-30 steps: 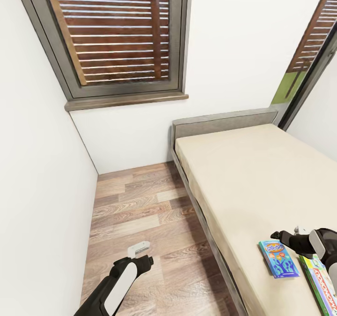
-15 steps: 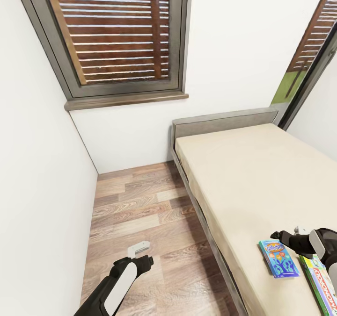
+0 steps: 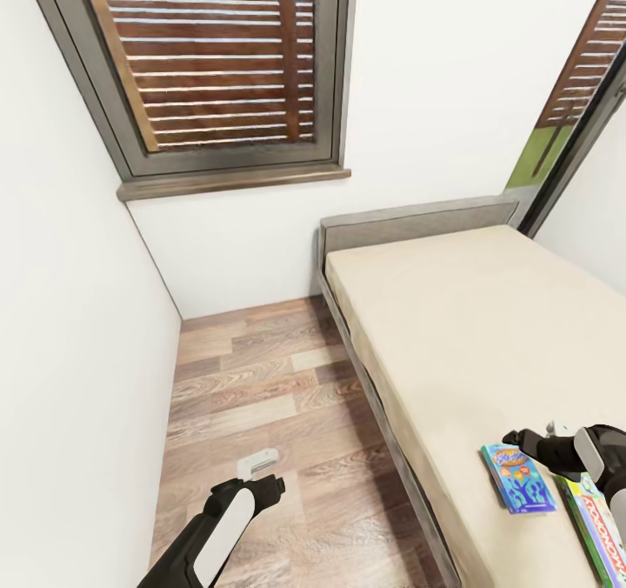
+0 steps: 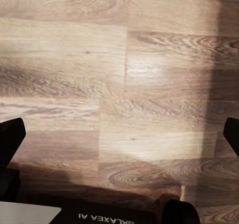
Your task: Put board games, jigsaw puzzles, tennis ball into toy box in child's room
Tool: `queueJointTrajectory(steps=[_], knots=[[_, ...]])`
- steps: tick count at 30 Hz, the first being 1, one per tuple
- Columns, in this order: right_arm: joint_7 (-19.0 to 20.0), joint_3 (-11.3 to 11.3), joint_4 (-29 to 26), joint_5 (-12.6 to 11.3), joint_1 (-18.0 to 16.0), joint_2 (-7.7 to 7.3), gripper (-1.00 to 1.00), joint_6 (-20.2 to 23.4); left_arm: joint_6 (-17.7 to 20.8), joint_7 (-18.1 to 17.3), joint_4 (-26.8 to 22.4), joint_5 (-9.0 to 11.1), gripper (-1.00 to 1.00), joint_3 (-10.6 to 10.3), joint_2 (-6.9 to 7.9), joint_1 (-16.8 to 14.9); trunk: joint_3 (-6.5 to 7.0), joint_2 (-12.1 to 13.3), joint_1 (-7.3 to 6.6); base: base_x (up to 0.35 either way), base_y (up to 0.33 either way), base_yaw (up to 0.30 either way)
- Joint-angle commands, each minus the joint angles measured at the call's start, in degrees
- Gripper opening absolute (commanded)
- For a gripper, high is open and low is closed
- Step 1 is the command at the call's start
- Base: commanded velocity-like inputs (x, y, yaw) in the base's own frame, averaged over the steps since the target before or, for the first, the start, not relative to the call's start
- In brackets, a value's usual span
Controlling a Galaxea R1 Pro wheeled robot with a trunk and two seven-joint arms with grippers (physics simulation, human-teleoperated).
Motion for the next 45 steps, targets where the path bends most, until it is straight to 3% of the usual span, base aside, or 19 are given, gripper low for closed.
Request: queueJointTrajectory(steps=[1,16,45], knots=[[-0.04,-0.20,-0.05,-0.32,-0.03,0.01,1.00,0.30,0.04,0.54,-0.08,0.54,1.00,-0.11,0.02,-0.03,-0.13,-0.02,0.00,0.000,0.000,0.000],[-0.04,-0.18,-0.05,-0.35,-0.03,0.01,1.00,0.37,-0.10,0.54,-0.08,0.54,1.00,-0.27,0.13,-0.03,-1.12,-0.02,0.00,0.000,0.000,0.000],[-0.04,-0.11,-0.05,-0.41,0.05,0.25,1.00,0.62,-1.51,0.54,-0.08,0.54,1.00,-0.38,0.61,-0.03,-1.27,-0.02,0.00,0.000,0.000,0.000]])
